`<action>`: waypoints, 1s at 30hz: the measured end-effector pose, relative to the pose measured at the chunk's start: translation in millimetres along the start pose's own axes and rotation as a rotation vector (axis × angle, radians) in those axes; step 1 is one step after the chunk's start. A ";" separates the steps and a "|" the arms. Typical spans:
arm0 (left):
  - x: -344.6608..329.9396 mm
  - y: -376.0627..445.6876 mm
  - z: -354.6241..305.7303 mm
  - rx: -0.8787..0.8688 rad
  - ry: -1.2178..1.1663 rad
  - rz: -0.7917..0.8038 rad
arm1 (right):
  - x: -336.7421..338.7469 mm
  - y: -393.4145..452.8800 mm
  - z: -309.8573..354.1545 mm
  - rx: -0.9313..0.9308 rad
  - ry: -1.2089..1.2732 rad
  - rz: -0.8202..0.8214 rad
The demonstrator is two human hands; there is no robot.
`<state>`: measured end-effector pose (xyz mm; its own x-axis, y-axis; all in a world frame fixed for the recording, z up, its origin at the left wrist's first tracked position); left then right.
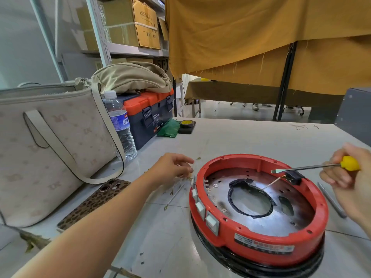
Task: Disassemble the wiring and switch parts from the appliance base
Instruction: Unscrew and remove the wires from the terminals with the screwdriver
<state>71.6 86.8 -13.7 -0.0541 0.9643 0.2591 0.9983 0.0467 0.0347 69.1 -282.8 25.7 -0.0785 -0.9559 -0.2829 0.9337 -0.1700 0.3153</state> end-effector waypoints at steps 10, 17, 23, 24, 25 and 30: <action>-7.2 -5.5 -8.9 -0.035 0.148 0.121 | -0.4 -0.2 1.8 0.006 0.003 0.002; 50.3 -9.1 -0.2 0.025 0.630 -0.158 | -0.3 0.9 1.3 0.011 0.008 -0.003; 27.1 -14.8 33.3 0.197 0.696 0.074 | -1.9 0.2 -3.2 -0.006 -0.011 0.022; 24.4 -14.2 34.0 0.193 0.685 0.073 | -2.1 -0.3 -3.8 -0.008 -0.025 0.022; 22.3 -13.4 33.6 0.187 0.672 0.070 | -2.0 -0.8 -4.2 -0.009 -0.039 0.019; 13.4 -11.9 19.5 0.148 0.574 0.060 | -4.7 -4.1 1.3 0.003 -0.050 -0.002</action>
<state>59.4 104.2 -29.4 0.0404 0.6732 0.7384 0.9901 0.0722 -0.1200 65.2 -277.9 26.9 -0.0982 -0.9663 -0.2378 0.9323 -0.1729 0.3177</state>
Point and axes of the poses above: each hand's wrist, its own y-axis towards the middle knuckle, its own x-axis out of the back of the hand, z = x × y, the point moved 9 cm from there along y, towards the middle knuckle, and after that the axes turned 12 degrees about -y, right-handed, at the moved point
